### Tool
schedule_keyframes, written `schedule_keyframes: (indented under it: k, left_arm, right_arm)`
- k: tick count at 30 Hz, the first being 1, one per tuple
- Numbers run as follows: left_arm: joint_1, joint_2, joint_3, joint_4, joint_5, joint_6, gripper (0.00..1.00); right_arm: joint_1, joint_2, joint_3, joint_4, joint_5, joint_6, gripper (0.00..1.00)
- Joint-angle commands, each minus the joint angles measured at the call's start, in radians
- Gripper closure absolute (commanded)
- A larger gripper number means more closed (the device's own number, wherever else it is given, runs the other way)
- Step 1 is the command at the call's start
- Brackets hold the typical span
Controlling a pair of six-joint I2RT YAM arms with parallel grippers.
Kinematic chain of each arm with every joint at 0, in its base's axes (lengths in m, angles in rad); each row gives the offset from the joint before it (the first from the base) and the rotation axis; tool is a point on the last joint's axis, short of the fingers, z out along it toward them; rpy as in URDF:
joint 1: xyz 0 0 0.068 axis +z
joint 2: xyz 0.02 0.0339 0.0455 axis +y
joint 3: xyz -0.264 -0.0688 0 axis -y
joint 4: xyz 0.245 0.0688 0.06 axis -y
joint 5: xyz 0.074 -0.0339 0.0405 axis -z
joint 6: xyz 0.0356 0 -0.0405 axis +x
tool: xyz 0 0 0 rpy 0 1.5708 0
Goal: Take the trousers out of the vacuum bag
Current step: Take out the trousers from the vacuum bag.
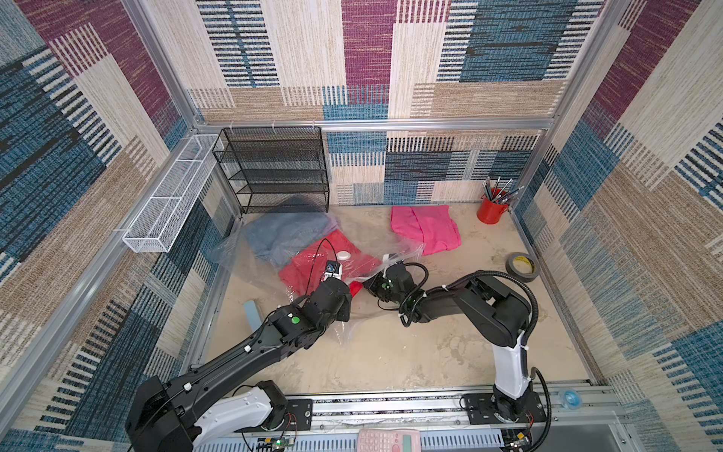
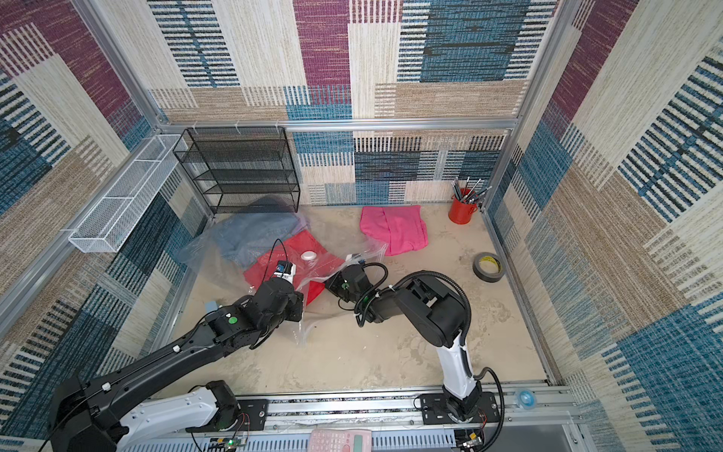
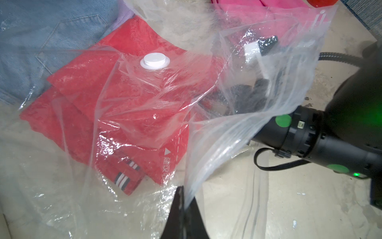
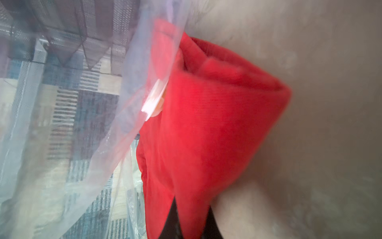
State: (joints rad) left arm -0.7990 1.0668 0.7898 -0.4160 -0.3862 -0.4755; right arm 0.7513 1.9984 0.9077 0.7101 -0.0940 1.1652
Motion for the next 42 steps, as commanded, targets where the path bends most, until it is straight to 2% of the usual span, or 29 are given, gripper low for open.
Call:
schedule_keyframes:
  k: [1,9,21,25,29,31,34,36,39,42]
  left_arm:
    - [0.001,0.001,-0.001,0.002,-0.009,-0.005,1.0]
    - [0.001,0.008,-0.012,0.004,-0.011,-0.009,1.0]
    - [0.001,0.009,-0.029,0.001,-0.009,-0.017,1.0]
    - [0.001,0.004,-0.031,0.0,-0.01,-0.015,1.0]
    - [0.002,0.004,-0.031,0.002,-0.01,-0.017,1.0]
    - [0.001,0.005,-0.033,0.001,-0.009,-0.019,1.0]
    - [0.001,0.004,-0.031,0.003,-0.012,-0.019,1.0]
    - [0.001,0.005,-0.03,0.008,-0.01,-0.017,1.0]
    - [0.001,0.011,-0.03,0.013,-0.01,-0.015,1.0]
    - [0.002,0.021,-0.025,0.015,-0.006,-0.011,1.0]
  right_arm:
    - [-0.009,-0.046,-0.043,0.01,0.017,-0.03,1.0]
    - [-0.042,-0.17,-0.158,-0.014,0.028,-0.043,1.0]
    - [-0.124,-0.345,-0.255,-0.122,-0.032,-0.096,1.0]
    - [-0.143,-0.36,-0.251,-0.17,-0.045,-0.143,1.0]
    - [-0.145,-0.313,-0.238,-0.168,-0.092,-0.169,1.0]
    - [-0.146,-0.289,-0.243,-0.145,-0.106,-0.159,0.85]
    - [-0.145,-0.277,-0.279,-0.08,-0.118,-0.134,0.54]
    - [-0.144,-0.284,-0.302,-0.058,-0.121,-0.117,0.42]
    - [-0.118,-0.3,-0.32,-0.06,-0.111,-0.114,0.32]
    - [-0.088,-0.287,-0.328,-0.05,-0.109,-0.08,0.27]
